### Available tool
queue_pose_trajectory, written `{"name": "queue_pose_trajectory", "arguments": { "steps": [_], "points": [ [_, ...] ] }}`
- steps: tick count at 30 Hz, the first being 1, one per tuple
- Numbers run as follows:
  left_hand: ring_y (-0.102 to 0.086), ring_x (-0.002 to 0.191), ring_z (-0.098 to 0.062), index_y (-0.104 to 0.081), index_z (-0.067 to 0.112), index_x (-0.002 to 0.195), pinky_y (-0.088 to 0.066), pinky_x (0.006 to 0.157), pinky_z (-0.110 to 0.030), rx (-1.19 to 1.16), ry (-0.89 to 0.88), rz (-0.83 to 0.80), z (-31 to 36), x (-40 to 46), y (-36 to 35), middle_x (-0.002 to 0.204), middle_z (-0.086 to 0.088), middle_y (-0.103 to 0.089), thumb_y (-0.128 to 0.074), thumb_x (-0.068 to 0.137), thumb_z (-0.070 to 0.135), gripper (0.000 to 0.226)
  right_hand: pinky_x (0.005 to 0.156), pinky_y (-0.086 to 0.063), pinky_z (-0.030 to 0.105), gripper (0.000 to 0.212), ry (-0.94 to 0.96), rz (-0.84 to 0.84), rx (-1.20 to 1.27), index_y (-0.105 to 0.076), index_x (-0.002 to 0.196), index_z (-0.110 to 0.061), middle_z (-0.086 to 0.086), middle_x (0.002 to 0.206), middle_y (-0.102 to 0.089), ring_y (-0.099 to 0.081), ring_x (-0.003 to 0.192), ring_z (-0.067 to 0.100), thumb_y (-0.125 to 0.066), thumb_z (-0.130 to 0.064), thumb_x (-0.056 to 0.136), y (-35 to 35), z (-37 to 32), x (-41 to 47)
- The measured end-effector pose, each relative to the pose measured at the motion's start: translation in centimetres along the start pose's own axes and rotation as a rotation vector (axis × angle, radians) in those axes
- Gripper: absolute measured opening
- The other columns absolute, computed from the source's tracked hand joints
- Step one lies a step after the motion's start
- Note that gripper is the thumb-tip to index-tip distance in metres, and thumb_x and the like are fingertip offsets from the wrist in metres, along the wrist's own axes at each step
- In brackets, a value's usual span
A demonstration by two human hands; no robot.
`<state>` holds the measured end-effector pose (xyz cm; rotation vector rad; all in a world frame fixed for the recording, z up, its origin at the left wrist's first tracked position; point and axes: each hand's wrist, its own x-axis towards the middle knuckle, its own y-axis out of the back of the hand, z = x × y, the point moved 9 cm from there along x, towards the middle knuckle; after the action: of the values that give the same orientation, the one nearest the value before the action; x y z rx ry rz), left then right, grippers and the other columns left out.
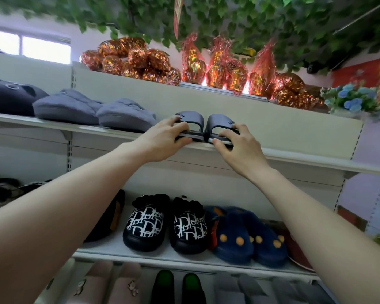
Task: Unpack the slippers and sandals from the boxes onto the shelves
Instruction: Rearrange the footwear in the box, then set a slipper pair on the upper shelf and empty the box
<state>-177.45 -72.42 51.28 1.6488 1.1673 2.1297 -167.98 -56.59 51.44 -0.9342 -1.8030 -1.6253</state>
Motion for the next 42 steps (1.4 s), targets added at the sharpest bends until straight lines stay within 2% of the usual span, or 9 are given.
{"name": "queue_pose_trajectory", "arguments": {
  "steps": [6,11,15,20,23,27,32,37,42],
  "points": [
    [-0.044,0.121,-0.030,-0.052,0.020,0.119,-0.035,0.100,-0.036,0.047,0.002,-0.028,-0.5,0.0,-0.6,0.138,-0.009,-0.042,-0.050,0.095,0.044,0.034,0.098,-0.042,0.039,0.040,0.024,0.015,-0.035,-0.064,0.121,-0.025,0.010,0.140,-0.044,-0.050,0.121,0.032,-0.051,-0.051,0.094,-0.6,0.4,0.1],
    [-0.031,0.138,-0.030,-0.048,0.015,0.134,-0.025,0.115,-0.038,0.085,-0.054,0.086,0.8,-2.1,0.5,0.147,-0.014,-0.038,-0.052,0.096,0.037,0.044,0.102,-0.043,0.048,0.043,0.102,0.039,-0.152,-0.053,0.133,-0.024,0.013,0.138,-0.044,-0.048,0.123,0.035,-0.049,-0.046,0.096,0.1,-1.1,-1.3],
    [-0.032,0.138,-0.029,-0.048,0.013,0.137,-0.026,0.115,-0.039,0.104,-0.146,0.151,1.9,-5.8,1.9,0.143,-0.012,-0.043,-0.055,0.095,0.034,0.048,0.107,-0.038,0.049,0.048,0.234,0.041,-0.284,-0.045,0.140,-0.022,0.014,0.140,-0.041,-0.043,0.128,0.034,-0.049,-0.041,0.097,0.3,-4.5,-4.5],
    [-0.042,0.130,-0.029,-0.052,0.015,0.134,-0.033,0.109,-0.036,0.121,-0.156,0.121,0.8,-12.7,3.1,0.135,-0.010,-0.051,-0.049,0.093,0.041,0.048,0.105,-0.038,0.050,0.052,0.256,-0.007,-0.316,-0.044,0.143,-0.016,0.022,0.140,-0.045,-0.045,0.127,0.041,-0.048,-0.040,0.097,-1.6,-9.3,-9.5],
    [-0.046,0.123,-0.030,-0.052,0.018,0.134,-0.040,0.101,-0.040,0.105,-0.079,0.067,-1.3,-18.4,3.5,0.133,-0.009,-0.052,-0.050,0.095,0.040,0.044,0.104,-0.039,0.049,0.053,0.228,-0.099,-0.258,-0.043,0.144,-0.017,0.022,0.142,-0.043,-0.044,0.127,0.040,-0.043,-0.041,0.096,-4.6,-12.2,-13.1],
    [-0.051,0.114,-0.033,-0.051,0.020,0.132,-0.046,0.093,-0.045,0.107,0.011,-0.059,-4.8,-28.2,2.5,0.130,-0.008,-0.052,-0.040,0.096,0.046,0.046,0.098,-0.044,0.050,0.052,0.212,-0.223,-0.180,-0.043,0.144,-0.016,0.021,0.142,-0.044,-0.048,0.121,0.043,-0.044,-0.041,0.098,-10.4,-17.2,-19.3],
    [-0.054,0.108,-0.035,-0.051,0.020,0.132,-0.049,0.084,-0.046,0.045,0.159,-0.224,-10.5,-42.6,0.0,0.128,-0.010,-0.052,-0.047,0.096,0.039,0.041,0.104,-0.039,0.050,0.055,0.181,-0.510,-0.086,-0.036,0.150,-0.021,0.015,0.153,-0.034,-0.038,0.135,0.039,-0.038,-0.044,0.100,-19.5,-23.9,-29.6],
    [-0.052,0.109,-0.032,-0.053,0.019,0.130,-0.050,0.084,-0.044,-0.012,0.332,-0.372,-15.9,-56.6,-2.1,0.126,-0.009,-0.052,-0.055,0.092,0.032,0.039,0.091,-0.048,0.047,0.051,0.219,-0.685,0.029,-0.046,0.144,-0.017,0.018,0.140,-0.048,-0.053,0.118,0.041,-0.050,-0.039,0.098,-26.5,-30.5,-40.1],
    [-0.056,0.106,-0.039,-0.058,0.016,0.127,-0.051,0.086,-0.046,-0.040,0.577,-0.516,-18.7,-68.3,-4.5,0.124,-0.015,-0.056,-0.060,0.089,0.034,0.041,0.098,-0.044,0.045,0.050,0.164,-0.928,0.132,-0.040,0.148,-0.022,0.016,0.148,-0.041,-0.048,0.127,0.039,-0.047,-0.036,0.101,-32.8,-33.4,-49.2]
  ]
}}
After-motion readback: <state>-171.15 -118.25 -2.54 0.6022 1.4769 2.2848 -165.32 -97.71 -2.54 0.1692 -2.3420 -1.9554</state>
